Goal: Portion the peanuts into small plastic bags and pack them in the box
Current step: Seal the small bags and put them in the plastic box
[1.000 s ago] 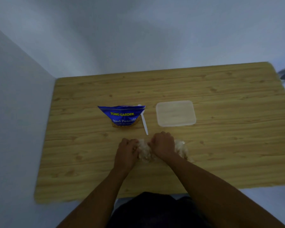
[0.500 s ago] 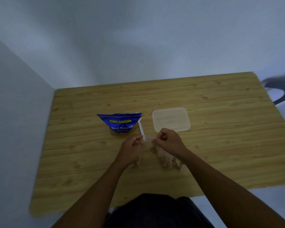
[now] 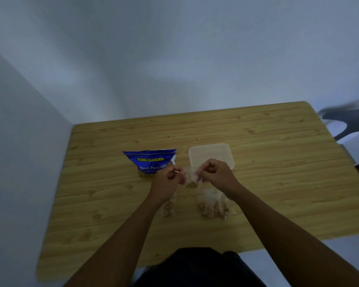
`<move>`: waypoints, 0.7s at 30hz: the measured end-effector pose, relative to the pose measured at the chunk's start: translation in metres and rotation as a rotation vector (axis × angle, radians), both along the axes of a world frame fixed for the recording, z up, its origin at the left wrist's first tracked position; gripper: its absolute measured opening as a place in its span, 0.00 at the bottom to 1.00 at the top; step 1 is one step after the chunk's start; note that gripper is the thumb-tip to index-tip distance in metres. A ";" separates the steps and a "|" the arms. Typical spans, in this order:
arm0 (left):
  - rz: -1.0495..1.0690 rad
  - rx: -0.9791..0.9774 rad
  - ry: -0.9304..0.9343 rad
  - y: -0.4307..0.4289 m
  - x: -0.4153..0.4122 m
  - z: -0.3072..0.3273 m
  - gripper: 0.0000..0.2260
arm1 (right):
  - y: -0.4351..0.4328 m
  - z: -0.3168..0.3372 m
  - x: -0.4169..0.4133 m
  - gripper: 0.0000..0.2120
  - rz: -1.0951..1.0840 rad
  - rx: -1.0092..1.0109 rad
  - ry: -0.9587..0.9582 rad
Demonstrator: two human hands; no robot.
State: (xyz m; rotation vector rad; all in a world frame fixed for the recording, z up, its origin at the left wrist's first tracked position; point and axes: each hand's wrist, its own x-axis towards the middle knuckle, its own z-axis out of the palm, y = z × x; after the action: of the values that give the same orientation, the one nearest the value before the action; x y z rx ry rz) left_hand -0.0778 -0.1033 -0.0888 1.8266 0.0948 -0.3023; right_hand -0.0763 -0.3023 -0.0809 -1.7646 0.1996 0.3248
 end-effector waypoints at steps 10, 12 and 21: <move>-0.106 0.237 -0.163 -0.004 0.003 0.004 0.04 | 0.011 0.002 0.001 0.05 0.134 -0.166 -0.192; -0.114 0.267 -0.176 -0.006 0.001 0.004 0.04 | 0.012 -0.001 0.001 0.05 0.140 -0.234 -0.241; -0.073 0.281 -0.231 -0.014 -0.001 0.006 0.03 | 0.008 0.007 0.001 0.06 0.013 -0.288 -0.259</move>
State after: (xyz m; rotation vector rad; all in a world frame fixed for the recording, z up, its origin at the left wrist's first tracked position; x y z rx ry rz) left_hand -0.0790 -0.1169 -0.0832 2.1346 -0.0950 -0.1311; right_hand -0.0752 -0.2939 -0.0735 -2.0729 0.0498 0.0757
